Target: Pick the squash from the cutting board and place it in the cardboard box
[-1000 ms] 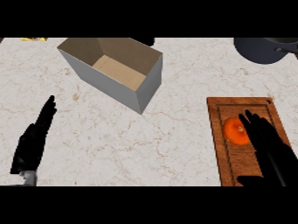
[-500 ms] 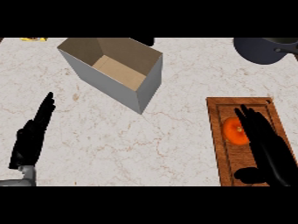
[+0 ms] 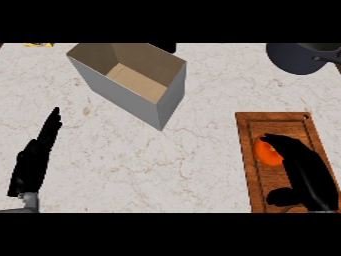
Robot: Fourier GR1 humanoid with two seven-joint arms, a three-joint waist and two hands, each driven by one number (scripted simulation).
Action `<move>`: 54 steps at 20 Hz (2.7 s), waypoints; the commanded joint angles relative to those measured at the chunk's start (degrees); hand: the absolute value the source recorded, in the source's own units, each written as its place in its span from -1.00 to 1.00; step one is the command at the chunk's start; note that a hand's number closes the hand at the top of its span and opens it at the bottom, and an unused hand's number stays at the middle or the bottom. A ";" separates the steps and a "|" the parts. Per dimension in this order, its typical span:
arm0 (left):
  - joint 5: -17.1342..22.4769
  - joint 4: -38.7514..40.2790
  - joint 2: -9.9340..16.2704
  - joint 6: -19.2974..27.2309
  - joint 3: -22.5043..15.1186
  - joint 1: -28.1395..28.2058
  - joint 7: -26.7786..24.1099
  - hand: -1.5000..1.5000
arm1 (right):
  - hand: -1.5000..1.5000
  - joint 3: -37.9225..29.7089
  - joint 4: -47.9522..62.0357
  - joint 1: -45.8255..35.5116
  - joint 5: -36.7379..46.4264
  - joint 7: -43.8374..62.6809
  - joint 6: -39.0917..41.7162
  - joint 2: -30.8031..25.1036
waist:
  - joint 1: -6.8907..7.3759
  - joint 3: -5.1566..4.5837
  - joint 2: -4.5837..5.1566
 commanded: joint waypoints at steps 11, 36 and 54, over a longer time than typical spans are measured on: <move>-0.55 1.43 0.05 -1.38 1.04 -3.94 0.90 0.00 | 1.00 -1.90 13.82 -17.31 5.73 -2.19 0.42 -0.78 | 1.73 0.68 0.89; -3.46 0.58 -3.15 0.56 -0.83 0.14 -0.71 0.00 | 1.00 -18.05 37.78 -61.29 -20.61 -19.44 20.64 3.64 | 0.51 0.66 0.28; -2.80 0.36 -2.74 -1.68 0.42 -3.95 2.32 0.00 | 1.00 -11.84 57.86 -81.41 -22.71 -6.17 8.98 13.68 | 2.04 0.62 0.91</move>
